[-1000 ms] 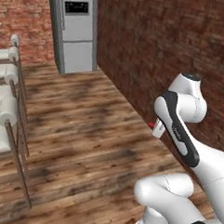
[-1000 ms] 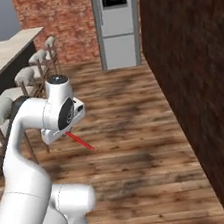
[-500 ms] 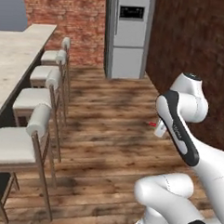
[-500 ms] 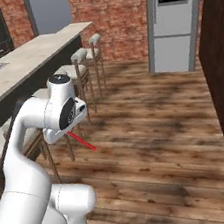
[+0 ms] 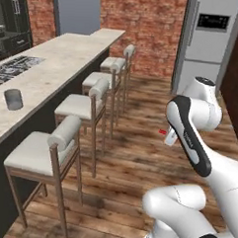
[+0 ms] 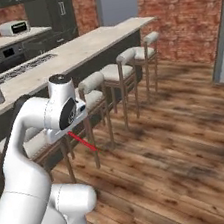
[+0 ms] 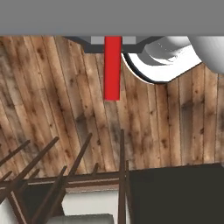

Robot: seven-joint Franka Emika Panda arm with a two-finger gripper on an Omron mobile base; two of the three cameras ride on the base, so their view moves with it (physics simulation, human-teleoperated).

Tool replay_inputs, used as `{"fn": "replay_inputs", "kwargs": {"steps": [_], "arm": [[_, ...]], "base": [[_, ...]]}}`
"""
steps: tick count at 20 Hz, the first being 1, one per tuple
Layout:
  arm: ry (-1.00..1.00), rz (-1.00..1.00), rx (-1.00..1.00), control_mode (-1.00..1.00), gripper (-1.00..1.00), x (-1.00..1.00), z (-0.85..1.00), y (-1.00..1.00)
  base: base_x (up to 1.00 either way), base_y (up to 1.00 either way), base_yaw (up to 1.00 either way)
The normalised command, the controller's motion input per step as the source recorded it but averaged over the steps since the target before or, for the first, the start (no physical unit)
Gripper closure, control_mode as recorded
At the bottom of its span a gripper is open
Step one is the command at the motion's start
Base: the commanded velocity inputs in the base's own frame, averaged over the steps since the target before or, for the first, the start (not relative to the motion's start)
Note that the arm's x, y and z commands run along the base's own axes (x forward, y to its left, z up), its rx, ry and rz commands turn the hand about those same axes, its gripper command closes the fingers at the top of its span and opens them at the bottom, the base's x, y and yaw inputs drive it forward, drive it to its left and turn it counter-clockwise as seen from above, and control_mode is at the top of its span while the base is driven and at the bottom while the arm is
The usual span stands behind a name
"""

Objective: Take a straw from the drawer in front and place it inside the glass cup on the dining counter.

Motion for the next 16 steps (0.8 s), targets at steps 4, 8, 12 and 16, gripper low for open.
{"fn": "replay_inputs", "kwargs": {"steps": [4,8,12,16], "arm": [[0.00,0.00,0.00,1.00,1.00,0.00,0.00,0.00],[0.00,0.00,0.00,1.00,1.00,0.00,0.00,0.00],[0.00,0.00,0.00,1.00,1.00,0.00,0.00,0.00],[0.00,0.00,0.00,1.00,1.00,0.00,0.00,0.00]], "base": [[0.55,-0.66,0.55],[0.57,-0.59,0.54],[0.57,-0.57,0.52],[0.55,-0.53,0.50]]}}
